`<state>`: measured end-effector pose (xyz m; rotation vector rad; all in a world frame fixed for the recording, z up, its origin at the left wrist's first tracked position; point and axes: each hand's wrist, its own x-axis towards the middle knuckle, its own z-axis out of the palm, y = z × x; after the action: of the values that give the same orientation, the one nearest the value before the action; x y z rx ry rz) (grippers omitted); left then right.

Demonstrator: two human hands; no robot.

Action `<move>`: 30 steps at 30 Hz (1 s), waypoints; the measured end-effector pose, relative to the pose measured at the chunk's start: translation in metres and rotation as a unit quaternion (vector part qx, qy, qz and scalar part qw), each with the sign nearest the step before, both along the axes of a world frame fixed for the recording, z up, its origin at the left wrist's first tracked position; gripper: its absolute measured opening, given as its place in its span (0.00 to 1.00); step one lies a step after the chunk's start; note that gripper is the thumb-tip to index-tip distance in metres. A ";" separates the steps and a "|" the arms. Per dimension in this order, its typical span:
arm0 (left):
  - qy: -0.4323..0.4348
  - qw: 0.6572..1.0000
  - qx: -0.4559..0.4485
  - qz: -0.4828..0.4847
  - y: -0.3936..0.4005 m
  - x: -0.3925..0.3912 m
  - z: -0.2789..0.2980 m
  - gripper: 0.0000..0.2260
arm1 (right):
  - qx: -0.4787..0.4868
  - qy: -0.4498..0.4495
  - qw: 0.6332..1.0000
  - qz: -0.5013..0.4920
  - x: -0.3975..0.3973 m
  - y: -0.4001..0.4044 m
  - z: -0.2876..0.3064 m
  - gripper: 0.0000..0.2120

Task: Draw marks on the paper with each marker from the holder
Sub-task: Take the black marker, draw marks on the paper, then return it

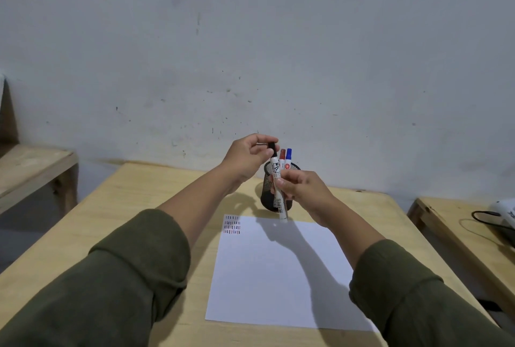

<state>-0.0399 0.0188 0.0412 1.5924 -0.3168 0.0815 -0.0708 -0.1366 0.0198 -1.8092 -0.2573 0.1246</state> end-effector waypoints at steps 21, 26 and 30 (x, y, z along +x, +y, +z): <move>0.044 0.966 0.230 0.107 -0.011 0.042 -0.063 0.24 | -0.126 -0.151 0.955 -0.222 0.075 -0.001 0.022 0.12; 0.042 0.966 0.240 0.091 -0.014 0.047 -0.067 0.24 | -0.224 -0.118 0.942 -0.222 0.086 0.008 0.003 0.10; 0.040 0.968 0.230 0.088 -0.015 0.048 -0.068 0.22 | -0.265 -0.089 0.933 -0.227 0.091 0.009 -0.008 0.12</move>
<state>0.0079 0.0040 -0.0271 2.0776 -0.1335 0.0828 0.0200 -0.1278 0.0114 -2.3742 0.0871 -0.3299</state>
